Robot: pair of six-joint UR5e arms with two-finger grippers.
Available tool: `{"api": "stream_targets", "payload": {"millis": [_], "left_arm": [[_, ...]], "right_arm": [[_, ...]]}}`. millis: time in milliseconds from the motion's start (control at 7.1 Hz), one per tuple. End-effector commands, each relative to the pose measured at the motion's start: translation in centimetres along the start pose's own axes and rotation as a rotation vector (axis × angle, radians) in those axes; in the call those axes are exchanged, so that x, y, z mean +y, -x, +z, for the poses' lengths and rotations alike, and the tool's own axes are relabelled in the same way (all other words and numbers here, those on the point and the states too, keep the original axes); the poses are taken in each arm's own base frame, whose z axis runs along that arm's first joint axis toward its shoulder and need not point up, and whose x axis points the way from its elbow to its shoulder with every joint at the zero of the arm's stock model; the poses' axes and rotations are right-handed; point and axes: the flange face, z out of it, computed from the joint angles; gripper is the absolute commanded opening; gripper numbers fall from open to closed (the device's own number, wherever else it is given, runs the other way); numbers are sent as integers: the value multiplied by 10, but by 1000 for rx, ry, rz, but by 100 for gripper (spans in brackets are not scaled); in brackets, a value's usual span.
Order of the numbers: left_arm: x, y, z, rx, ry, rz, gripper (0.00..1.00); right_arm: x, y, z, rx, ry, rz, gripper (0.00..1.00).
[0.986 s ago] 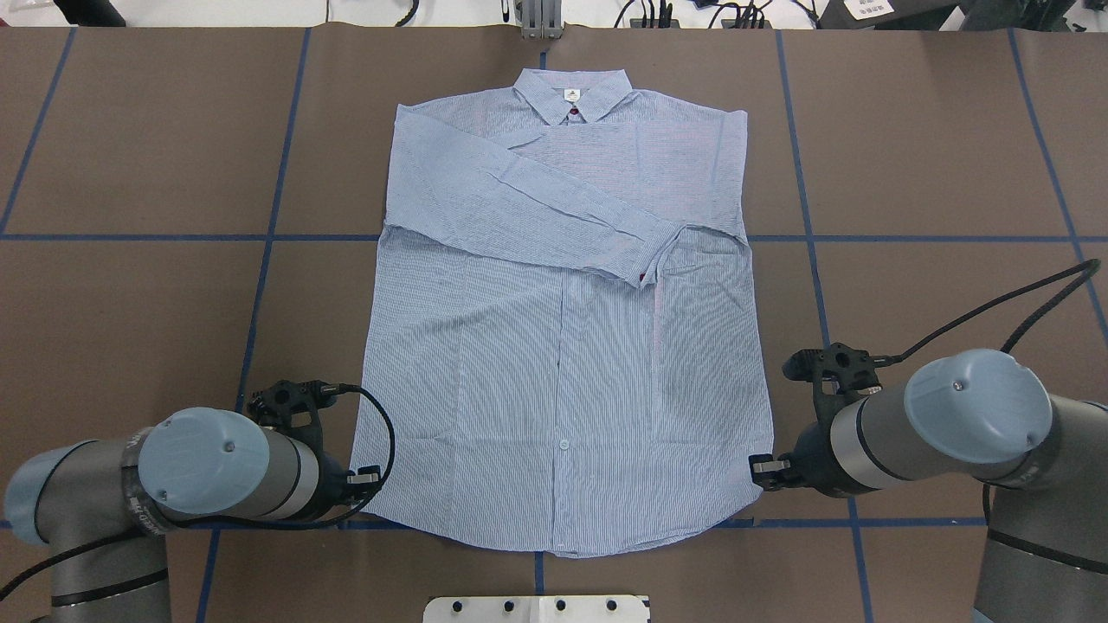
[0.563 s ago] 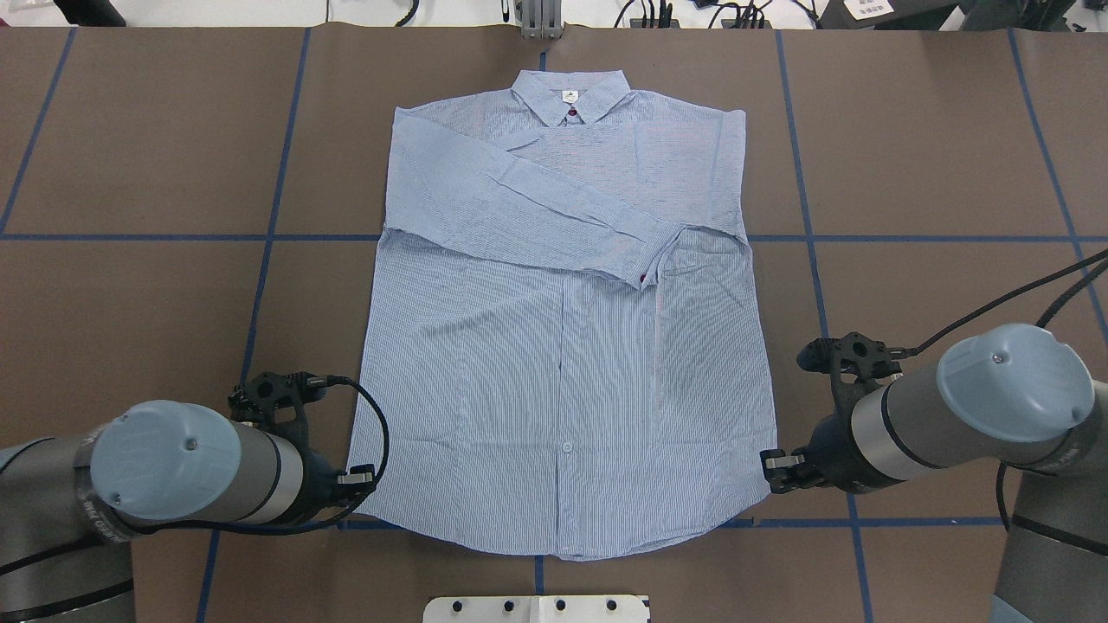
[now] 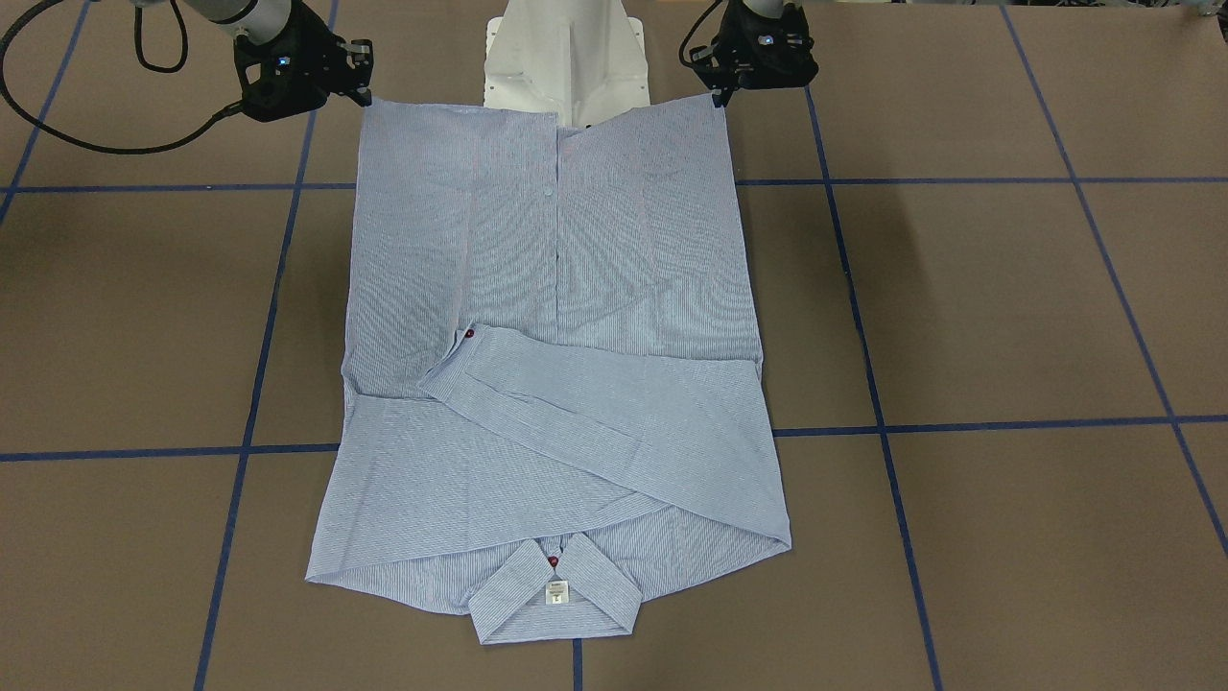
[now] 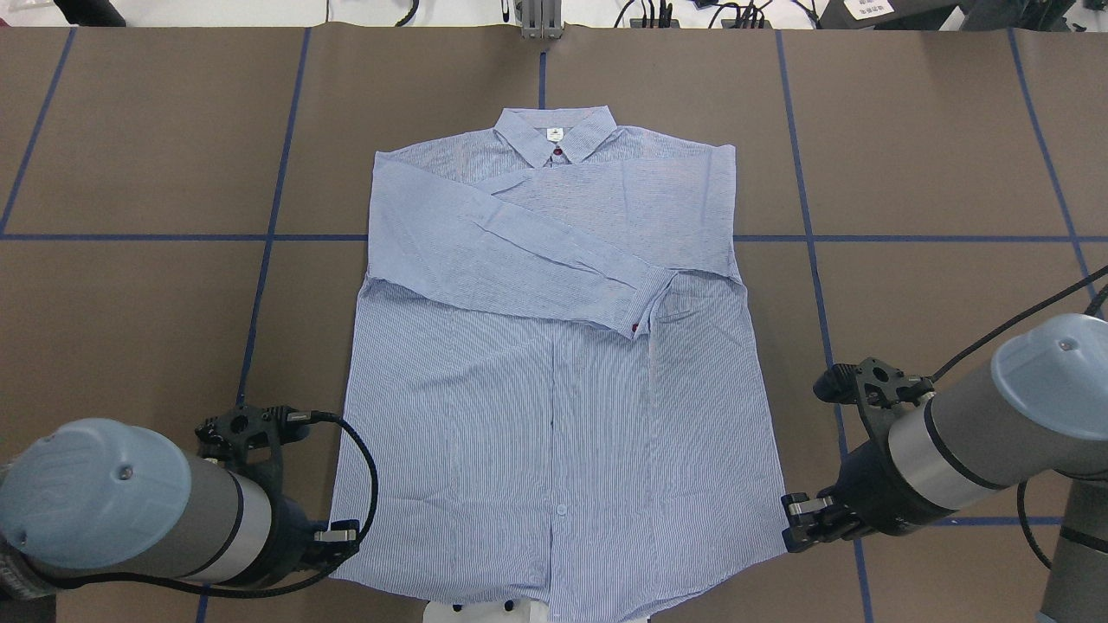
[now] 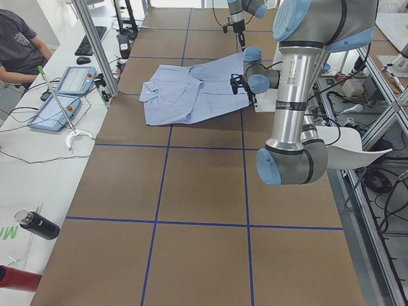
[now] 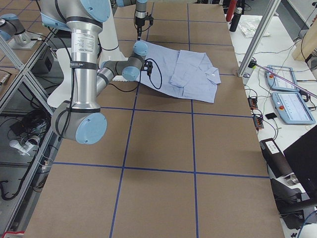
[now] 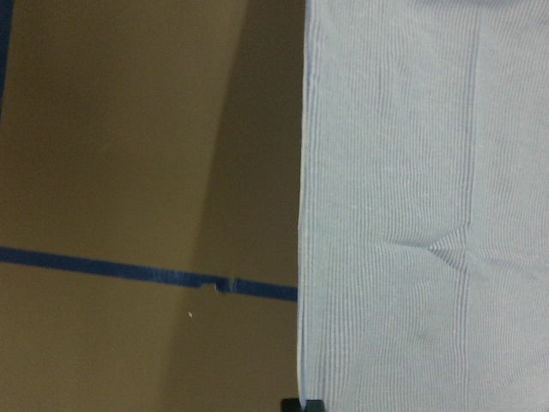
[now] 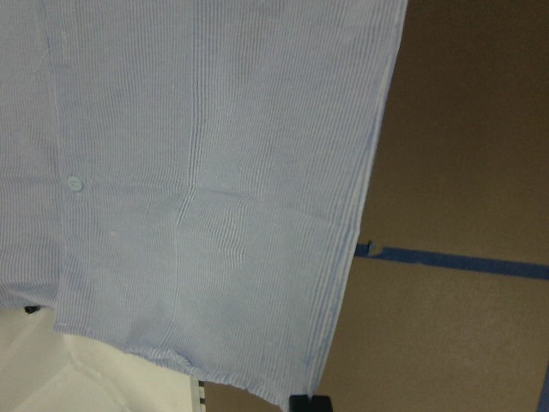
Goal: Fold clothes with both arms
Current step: 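Lift both hem corners and carry them toward the collar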
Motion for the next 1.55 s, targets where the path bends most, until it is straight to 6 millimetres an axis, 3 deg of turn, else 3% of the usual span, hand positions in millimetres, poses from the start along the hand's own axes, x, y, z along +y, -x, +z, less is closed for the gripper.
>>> {"api": "stream_targets", "payload": {"millis": [0, 282, 563, 845, 986, 1126, 1267, 1408], "left_arm": [[14, -3, -13, 5, 38, 13, 0], [-1, -7, -4, -6, 17, 7, 0], [-65, -12, -21, 8, -84, 52, 0], [-143, 6, -52, 5, -135, 94, 0], [-159, 9, -49, -6, -148, 78, 0], [-175, -4, -49, -2, -163, 66, 0], [-188, -19, -41, -8, -164, 57, 0], [-199, -18, -44, 3, -181, 51, 0]], "right_arm": [[-9, 0, -15, -23, -15, 5, 0], [-50, -7, -40, -36, -113, 11, 0], [-103, 5, -41, -43, -171, 40, 0], [-134, 1, -46, -35, -205, 76, 0], [-152, -4, -52, -29, -229, 99, 0], [-177, -10, -65, -25, -270, 131, 0], [-202, -2, -76, -33, -298, 144, 0], [-217, -3, -83, -33, -317, 157, 0]]}}
